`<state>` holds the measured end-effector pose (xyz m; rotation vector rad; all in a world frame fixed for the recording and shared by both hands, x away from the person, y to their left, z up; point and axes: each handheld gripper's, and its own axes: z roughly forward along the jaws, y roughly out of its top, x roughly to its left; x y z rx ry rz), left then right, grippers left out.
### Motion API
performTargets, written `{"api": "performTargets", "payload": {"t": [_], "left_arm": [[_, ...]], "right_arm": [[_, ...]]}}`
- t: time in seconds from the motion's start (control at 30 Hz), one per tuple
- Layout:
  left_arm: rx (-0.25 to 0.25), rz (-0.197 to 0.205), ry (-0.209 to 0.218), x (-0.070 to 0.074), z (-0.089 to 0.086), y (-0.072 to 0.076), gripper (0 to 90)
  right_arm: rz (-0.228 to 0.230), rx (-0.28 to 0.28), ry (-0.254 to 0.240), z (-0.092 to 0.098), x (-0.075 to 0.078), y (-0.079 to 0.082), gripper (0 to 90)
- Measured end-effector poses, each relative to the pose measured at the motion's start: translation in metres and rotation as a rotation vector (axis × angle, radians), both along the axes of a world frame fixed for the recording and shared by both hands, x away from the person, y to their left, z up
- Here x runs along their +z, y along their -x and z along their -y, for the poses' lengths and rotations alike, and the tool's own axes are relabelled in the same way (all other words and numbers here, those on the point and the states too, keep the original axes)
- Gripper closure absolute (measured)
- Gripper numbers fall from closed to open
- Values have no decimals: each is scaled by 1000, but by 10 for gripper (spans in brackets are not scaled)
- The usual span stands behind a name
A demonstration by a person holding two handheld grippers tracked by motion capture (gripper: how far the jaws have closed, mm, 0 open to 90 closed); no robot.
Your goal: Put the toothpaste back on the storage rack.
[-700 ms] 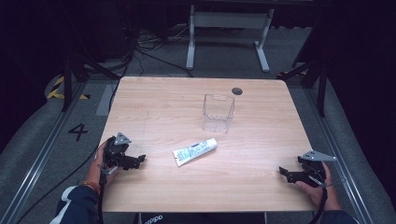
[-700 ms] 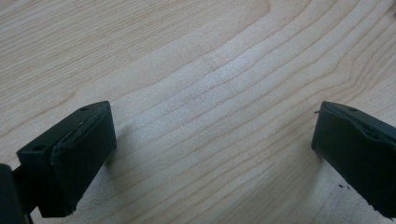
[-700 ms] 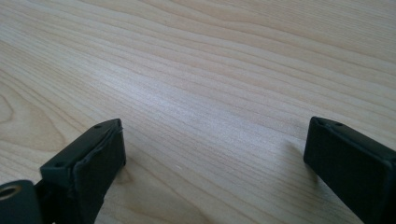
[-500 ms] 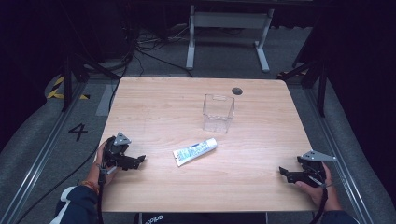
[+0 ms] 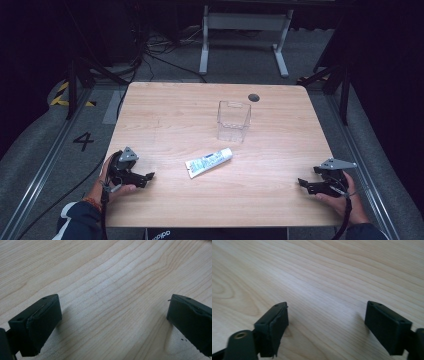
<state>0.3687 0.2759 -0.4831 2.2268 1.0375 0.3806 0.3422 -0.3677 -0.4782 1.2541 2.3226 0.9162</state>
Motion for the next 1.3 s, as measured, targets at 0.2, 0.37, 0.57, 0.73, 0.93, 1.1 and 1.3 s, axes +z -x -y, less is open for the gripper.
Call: {"api": "performTargets", "payload": {"t": [0.2,0.37,0.57,0.73,0.93,1.1,1.3], "left_arm": [[-4,1,0,0,-1,0,2],[-6,2,-2,0,-1,0,2],[-5,3,1,0,0,0,2],[-4,2,1,0,0,0,2],[-4,2,2,0,0,0,2],[-5,2,1,0,0,0,2],[-4,2,1,0,0,0,2]], "right_arm": [[14,78,28,-13,10,-5,242],[27,171,32,-33,25,-11,265],[54,281,38,-68,41,-25,257],[67,368,30,-99,52,-36,244],[82,437,58,-130,60,-47,243],[88,490,63,-152,68,-52,245],[91,559,94,-180,70,-59,245]]}}
